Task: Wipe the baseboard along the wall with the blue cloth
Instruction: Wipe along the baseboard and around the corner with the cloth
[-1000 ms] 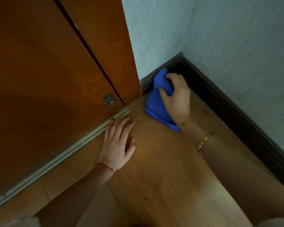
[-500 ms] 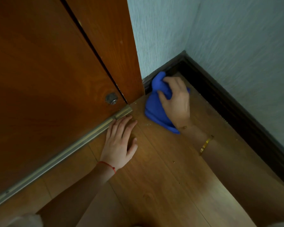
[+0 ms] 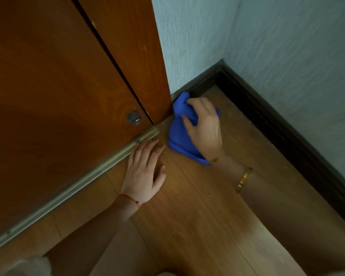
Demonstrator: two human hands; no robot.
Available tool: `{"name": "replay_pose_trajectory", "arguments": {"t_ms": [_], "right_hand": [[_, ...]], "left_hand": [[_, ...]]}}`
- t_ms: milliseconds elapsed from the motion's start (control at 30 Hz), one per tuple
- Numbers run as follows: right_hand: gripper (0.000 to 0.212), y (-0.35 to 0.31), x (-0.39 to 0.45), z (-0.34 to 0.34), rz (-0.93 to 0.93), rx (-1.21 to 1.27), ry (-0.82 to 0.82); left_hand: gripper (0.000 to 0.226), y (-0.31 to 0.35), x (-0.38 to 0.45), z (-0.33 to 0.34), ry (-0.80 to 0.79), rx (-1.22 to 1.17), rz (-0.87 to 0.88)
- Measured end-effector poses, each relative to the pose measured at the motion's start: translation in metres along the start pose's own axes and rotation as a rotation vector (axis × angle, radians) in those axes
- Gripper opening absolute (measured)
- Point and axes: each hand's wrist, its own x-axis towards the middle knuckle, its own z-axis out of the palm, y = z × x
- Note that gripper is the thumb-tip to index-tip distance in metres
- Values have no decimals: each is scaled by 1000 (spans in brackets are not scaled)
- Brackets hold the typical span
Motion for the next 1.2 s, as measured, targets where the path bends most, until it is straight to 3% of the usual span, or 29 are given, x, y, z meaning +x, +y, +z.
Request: {"name": "replay_pose_trajectory", "arguments": {"t_ms": [67,233,300,500,733,933,1200], "right_hand": [[28,10,7,-8,-22,-20,-26],[27,24,42,-20,338,-17,248],[27,13,37,-13,313,-1,251],[25,3,4,-7,6,57,0],[27,14,27,-10,293,72,202],[26,-6,-4,2,-51,66,-89],[25,16,21,-9,237,69,173]], "left_hand": [[54,0,0,0,-8,4,-3],[54,1,1,0,-10,10,-12],[54,1,1,0,-10,9,-11],[55,1,1,0,-10,-5,-10],[55,1,0,0,-2,7,-6],[52,1,-1,1,23,18,0],[54,0,1,0,-5,22,-5]]}}
